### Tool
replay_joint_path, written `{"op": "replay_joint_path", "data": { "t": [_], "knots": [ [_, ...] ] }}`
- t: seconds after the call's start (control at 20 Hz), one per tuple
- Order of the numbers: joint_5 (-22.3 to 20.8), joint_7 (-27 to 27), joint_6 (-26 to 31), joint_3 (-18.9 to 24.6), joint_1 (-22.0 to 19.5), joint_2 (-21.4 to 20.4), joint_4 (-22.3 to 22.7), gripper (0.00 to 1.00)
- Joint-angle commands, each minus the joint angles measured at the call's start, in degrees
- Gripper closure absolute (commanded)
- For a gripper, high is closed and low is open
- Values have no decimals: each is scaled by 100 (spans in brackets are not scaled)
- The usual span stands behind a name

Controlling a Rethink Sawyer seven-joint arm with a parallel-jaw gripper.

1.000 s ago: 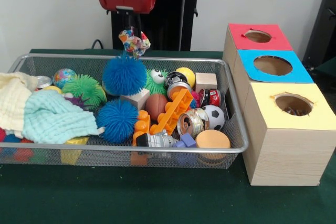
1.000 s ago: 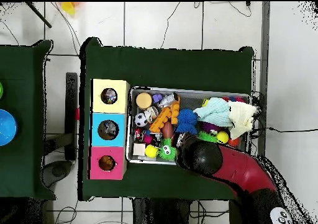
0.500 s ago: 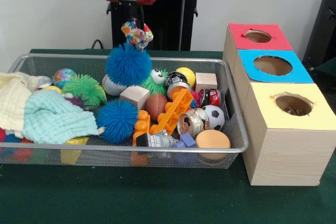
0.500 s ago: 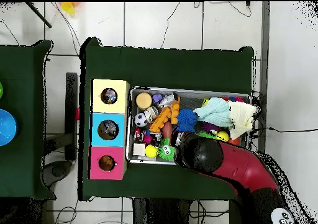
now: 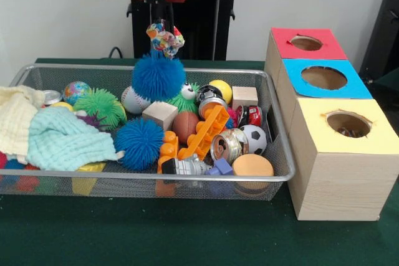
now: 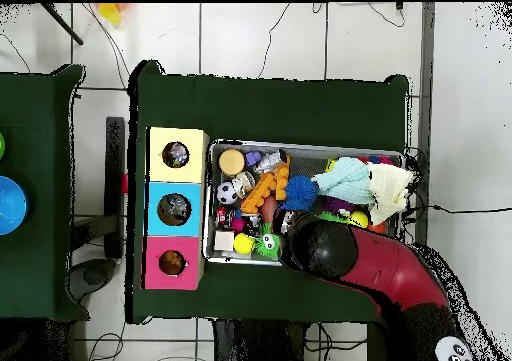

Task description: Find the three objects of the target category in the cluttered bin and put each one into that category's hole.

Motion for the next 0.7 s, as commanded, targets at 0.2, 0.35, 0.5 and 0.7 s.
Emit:
{"op": "replay_joint_path", "data": {
  "t": [0.2, 0.35, 0.5, 0.7],
  "knots": [
    [214, 214, 669, 423, -23, -283, -368, 100],
    [113, 233, -287, 585, -169, 258, -259, 100],
    [211, 275, 604, 415, 14, -302, -331, 100],
    [110, 261, 120, 481, -37, 37, -310, 100]
  ]
}}
